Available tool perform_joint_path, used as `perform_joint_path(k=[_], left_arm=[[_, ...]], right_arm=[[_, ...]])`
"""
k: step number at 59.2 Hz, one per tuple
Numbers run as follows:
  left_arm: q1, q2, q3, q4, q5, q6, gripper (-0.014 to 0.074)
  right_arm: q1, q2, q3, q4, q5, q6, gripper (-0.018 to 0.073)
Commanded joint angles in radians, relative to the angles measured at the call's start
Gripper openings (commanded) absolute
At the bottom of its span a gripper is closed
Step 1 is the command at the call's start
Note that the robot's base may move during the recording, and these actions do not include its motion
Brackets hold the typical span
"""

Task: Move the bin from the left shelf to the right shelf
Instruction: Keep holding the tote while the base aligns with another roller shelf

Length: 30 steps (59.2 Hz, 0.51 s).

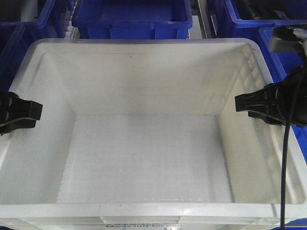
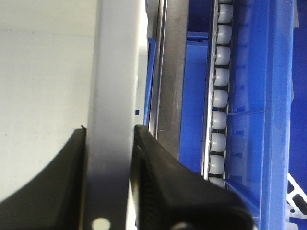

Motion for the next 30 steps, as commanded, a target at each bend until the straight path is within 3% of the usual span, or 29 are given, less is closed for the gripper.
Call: perform_joint_path(k=[1,30], left_arm=[[-0.001,-0.032,-0.035,0.019,-0.08,0.032,-0.0006],[-0.001,-0.032,-0.035,0.019,-0.119,0.032,-0.0006]], right_arm=[[-0.007,-0.033,-0.039,-0.055,-0.108,-0.025,0.0013],[-0.007,-0.033,-0.039,-0.068,-0.108,-0.026,0.0013]])
